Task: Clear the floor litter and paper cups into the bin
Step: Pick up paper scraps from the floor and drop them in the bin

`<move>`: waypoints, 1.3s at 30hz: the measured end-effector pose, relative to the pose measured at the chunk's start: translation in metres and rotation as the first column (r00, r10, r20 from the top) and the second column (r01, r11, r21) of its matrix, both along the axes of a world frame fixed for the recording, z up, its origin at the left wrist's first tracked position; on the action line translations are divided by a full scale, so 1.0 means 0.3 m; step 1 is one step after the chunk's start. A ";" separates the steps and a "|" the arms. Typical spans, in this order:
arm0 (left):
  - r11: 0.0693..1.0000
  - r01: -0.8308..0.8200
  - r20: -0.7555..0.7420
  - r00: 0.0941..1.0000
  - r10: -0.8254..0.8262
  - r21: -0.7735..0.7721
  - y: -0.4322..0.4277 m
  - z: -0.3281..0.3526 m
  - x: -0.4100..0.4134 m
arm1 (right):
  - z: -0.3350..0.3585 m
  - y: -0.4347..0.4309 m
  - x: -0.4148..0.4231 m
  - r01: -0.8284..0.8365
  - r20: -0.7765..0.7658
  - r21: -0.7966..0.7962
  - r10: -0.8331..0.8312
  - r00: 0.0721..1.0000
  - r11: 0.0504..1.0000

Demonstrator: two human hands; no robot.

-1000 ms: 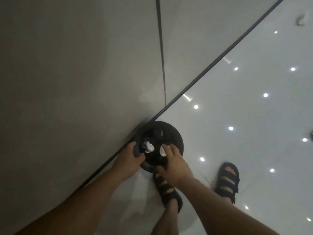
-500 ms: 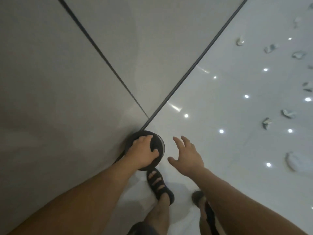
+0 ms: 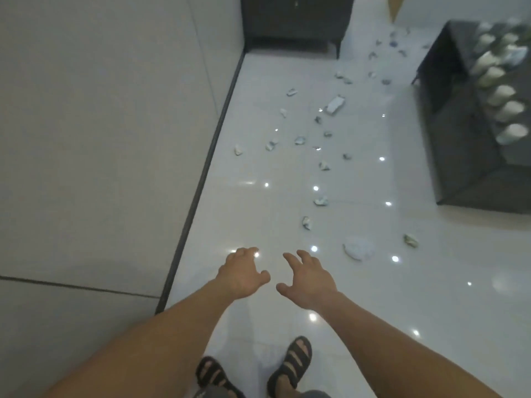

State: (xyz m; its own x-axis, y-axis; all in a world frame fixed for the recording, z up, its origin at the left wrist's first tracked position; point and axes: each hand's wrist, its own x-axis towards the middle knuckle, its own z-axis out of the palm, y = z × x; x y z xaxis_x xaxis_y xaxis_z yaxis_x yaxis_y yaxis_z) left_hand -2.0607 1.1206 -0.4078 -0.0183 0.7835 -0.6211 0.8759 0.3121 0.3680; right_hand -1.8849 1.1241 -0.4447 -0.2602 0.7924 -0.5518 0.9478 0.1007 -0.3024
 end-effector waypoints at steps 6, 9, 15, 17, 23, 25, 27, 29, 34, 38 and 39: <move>0.968 0.251 0.015 0.968 -0.251 0.031 0.142 0.133 0.414 | 0.149 0.016 0.398 0.279 -0.019 0.039 -0.279 0.960 0.959; 0.940 0.340 0.038 0.939 -0.341 0.017 0.204 0.164 0.577 | 0.193 0.016 0.552 0.378 -0.019 0.051 -0.378 0.926 0.924; 0.896 0.444 0.082 0.893 -0.443 0.005 0.352 0.165 0.847 | 0.240 0.089 0.847 0.479 0.030 0.066 -0.481 0.876 0.876; 0.885 0.465 0.102 0.881 -0.463 0.001 0.425 0.162 0.930 | 0.253 0.156 0.935 0.495 0.048 0.069 -0.498 0.866 0.866; 0.884 0.465 0.151 0.872 -0.466 0.043 0.706 0.162 1.186 | 0.295 0.380 1.167 0.510 0.089 0.068 -0.515 0.853 0.857; 0.881 0.470 0.163 0.866 -0.472 0.057 0.790 0.170 1.268 | 0.305 0.451 1.242 0.511 0.104 0.076 -0.516 0.850 0.856; 0.877 0.476 0.173 0.861 -0.479 0.062 0.863 0.175 1.338 | 0.309 0.520 1.310 0.517 0.105 0.081 -0.523 0.846 0.852; 0.880 0.472 0.182 0.861 -0.474 0.059 0.924 0.176 1.394 | 0.307 0.580 1.369 0.521 0.106 0.068 -0.526 0.844 0.851; 0.901 0.433 0.161 0.887 -0.433 0.040 1.066 0.136 1.523 | 0.245 0.728 1.543 0.471 0.102 0.027 -0.471 0.876 0.882; 0.941 0.337 0.157 0.930 -0.331 -0.014 1.160 0.054 1.655 | 0.129 0.881 1.734 0.412 0.100 -0.051 -0.406 0.909 0.910; 0.952 0.306 0.149 0.943 -0.299 -0.026 1.183 0.031 1.693 | 0.093 0.924 1.784 0.387 0.100 -0.076 -0.379 0.920 0.919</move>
